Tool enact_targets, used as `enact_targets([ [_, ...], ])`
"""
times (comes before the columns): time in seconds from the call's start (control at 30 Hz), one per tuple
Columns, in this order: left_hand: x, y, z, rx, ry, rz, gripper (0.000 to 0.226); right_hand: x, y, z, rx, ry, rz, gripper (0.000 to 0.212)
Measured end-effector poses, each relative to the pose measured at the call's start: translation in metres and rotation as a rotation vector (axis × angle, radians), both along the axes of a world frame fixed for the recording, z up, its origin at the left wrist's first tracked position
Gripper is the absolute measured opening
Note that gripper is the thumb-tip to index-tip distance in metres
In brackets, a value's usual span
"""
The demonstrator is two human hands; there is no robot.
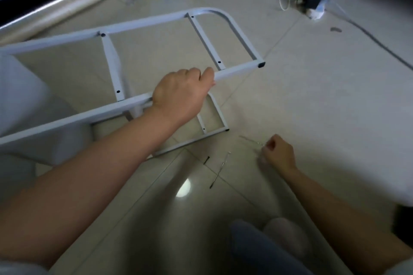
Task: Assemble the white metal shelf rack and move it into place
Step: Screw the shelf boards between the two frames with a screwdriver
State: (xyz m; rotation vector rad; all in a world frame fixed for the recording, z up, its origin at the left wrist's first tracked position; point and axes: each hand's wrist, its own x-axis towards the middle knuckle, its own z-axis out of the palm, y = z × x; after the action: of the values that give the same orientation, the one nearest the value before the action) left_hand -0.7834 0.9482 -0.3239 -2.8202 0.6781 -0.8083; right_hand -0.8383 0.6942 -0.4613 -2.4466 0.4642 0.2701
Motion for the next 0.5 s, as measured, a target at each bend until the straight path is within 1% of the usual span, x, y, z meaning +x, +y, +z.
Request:
enact_targets([
  [0.07,0.009,-0.003,-0.003,0.013,-0.054,0.018,0.032,-0.016,0.003,-0.022,-0.047,0.064,0.104,0.011],
  [0.13,0.019,-0.004,0.0,0.008,-0.093,0.055,0.033,-0.022,0.007,-0.034,-0.101,0.08,0.174,0.01],
  [0.2,0.026,-0.005,0.002,0.001,-0.084,0.094,0.033,-0.024,0.011,-0.04,-0.177,0.112,0.223,0.005],
  [0.23,0.028,-0.006,0.004,0.009,-0.053,0.117,0.031,-0.024,0.014,-0.043,-0.224,0.133,0.256,0.007],
  [0.27,0.03,-0.007,0.003,0.025,-0.041,0.114,0.027,-0.023,0.016,-0.046,-0.267,0.165,0.293,0.012],
  [0.33,0.028,-0.007,0.004,0.078,-0.047,0.141,0.011,-0.021,0.021,-0.048,-0.328,0.225,0.366,0.018],
  [0.37,0.026,-0.006,0.005,0.084,-0.047,0.158,0.013,-0.019,0.024,-0.047,-0.359,0.237,0.41,0.02],
  [0.4,0.026,-0.003,0.002,0.084,-0.03,0.156,0.018,-0.016,0.028,-0.046,-0.397,0.22,0.464,0.022],
  [0.43,0.023,-0.001,0.004,0.072,-0.003,0.163,0.019,-0.012,0.033,-0.046,-0.444,0.187,0.525,0.023],
  [0.47,0.022,0.001,0.004,0.042,0.021,0.144,0.017,-0.008,0.039,-0.045,-0.483,0.147,0.591,0.023],
  [0.5,0.018,0.004,0.006,-0.009,0.054,0.15,0.02,-0.004,0.046,-0.044,-0.499,0.11,0.662,0.024],
])
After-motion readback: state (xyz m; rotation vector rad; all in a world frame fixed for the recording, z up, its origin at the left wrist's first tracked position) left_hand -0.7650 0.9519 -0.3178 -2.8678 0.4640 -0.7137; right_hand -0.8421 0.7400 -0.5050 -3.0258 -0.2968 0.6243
